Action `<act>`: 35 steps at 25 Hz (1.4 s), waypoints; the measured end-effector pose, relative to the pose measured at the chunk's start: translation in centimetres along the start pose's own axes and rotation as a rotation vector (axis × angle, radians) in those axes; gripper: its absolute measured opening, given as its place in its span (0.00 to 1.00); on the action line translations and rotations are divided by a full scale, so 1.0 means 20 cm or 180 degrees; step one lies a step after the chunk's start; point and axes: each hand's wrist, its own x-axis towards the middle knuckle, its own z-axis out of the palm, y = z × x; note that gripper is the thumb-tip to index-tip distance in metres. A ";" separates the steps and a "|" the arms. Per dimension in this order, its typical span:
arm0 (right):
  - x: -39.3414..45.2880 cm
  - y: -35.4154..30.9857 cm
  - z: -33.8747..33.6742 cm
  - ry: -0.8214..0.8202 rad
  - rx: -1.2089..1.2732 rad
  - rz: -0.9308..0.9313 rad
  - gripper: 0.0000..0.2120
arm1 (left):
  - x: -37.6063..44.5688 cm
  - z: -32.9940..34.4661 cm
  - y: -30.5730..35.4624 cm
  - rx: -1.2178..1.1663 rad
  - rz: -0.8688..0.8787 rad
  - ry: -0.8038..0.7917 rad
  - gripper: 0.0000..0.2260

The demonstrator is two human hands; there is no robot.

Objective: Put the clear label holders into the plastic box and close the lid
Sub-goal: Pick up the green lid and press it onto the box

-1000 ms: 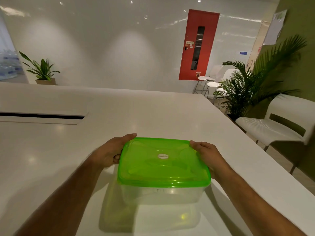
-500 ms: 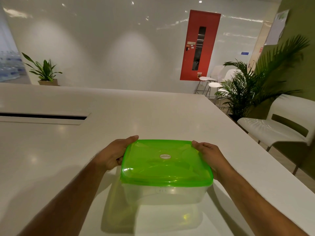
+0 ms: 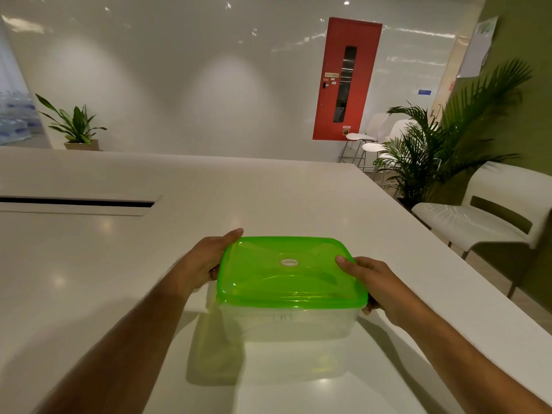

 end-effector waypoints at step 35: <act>-0.13 0.12 0.07 0.0376 0.1158 -0.0317 0.15 | -0.60 0.03 -0.17 0.0089 -0.0328 -0.0143 0.26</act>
